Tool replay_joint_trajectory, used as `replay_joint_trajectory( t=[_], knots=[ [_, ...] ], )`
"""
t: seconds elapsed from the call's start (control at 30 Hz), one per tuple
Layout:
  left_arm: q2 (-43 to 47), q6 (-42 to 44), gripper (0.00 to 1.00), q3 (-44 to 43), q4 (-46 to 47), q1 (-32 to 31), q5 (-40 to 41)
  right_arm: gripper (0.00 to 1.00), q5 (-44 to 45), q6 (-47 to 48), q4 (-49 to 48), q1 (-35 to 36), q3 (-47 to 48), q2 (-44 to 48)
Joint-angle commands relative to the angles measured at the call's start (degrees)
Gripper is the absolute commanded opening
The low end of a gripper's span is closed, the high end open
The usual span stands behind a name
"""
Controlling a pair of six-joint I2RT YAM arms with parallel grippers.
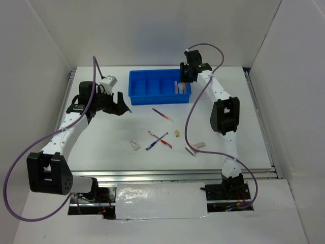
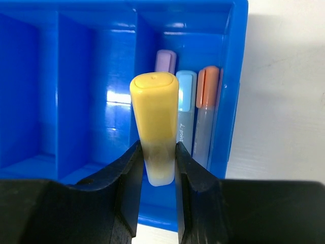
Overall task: Sort the stationery into containers
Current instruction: Place the pen in the storage box.
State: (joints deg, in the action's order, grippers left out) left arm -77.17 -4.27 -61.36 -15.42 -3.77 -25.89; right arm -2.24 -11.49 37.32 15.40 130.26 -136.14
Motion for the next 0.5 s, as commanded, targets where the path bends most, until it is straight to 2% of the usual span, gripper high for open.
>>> replay_joint_trajectory(
  t=[0.0, 0.07, 0.17, 0.27, 0.37, 0.47],
  knots=[
    [-0.44, 7.78, 0.94, 0.63, -1.01, -1.06, -2.76, 0.26, 0.49, 0.15, -0.76, 0.07, -0.79, -0.53],
    [0.95, 12.69, 0.90, 1.86, -1.19, -2.38, -3.55, 0.30, 0.04, -0.38, -0.32, -0.02, -1.06, -0.53],
    [2.63, 18.50, 0.88, 3.00, -1.98, -4.31, -4.25, 0.48, -0.66, -0.73, 0.03, -0.02, -1.50, -0.10],
    [4.30, 25.87, 0.87, 3.88, -3.82, -5.81, -7.32, 0.70, -1.97, -1.61, 0.91, -0.11, -1.58, 1.48],
    [4.83, 36.06, 0.78, 4.94, -7.67, -8.52, -9.26, 0.73, -5.57, -2.14, 1.26, -0.63, -2.28, 5.25],
    [2.55, 44.42, 0.75, 4.41, -11.72, -12.30, -9.97, 0.73, -11.28, -3.19, 2.49, -1.86, -2.98, 9.91]
  ],
)
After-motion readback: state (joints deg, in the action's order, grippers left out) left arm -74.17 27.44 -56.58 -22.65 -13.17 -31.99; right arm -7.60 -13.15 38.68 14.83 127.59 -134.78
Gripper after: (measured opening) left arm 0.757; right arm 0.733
